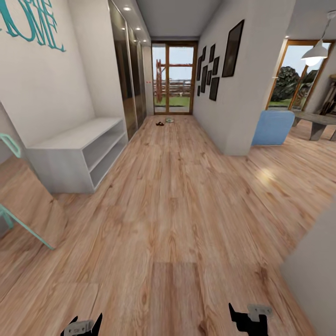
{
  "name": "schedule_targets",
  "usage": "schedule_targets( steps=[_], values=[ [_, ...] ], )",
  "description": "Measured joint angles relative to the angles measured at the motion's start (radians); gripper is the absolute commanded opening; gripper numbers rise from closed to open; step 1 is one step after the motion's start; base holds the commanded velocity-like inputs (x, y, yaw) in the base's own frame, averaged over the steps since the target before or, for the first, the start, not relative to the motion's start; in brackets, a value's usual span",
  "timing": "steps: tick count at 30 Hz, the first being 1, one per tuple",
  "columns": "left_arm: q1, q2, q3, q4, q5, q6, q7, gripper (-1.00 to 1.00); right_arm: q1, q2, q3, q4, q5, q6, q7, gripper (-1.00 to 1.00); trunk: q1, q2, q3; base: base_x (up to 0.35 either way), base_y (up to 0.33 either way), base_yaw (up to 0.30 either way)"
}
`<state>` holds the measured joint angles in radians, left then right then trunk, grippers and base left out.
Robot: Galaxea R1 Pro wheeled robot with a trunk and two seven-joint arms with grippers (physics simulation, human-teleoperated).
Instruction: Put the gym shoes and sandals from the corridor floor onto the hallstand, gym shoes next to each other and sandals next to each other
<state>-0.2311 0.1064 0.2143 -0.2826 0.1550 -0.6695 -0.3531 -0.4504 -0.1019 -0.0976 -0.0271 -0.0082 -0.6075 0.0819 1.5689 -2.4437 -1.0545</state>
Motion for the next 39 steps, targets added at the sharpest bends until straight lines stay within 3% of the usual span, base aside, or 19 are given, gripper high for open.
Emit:
schedule_targets(
  steps=[39],
  values=[
    [0.005, 0.003, 0.0, -0.002, 0.002, -0.001, 0.001, 1.0, 0.011, -0.001, 0.0, 0.0, 0.0, 0.0, 0.001, 1.0, 0.0, 0.0, 0.0, 0.338, 0.0, 0.0]
  ],
)
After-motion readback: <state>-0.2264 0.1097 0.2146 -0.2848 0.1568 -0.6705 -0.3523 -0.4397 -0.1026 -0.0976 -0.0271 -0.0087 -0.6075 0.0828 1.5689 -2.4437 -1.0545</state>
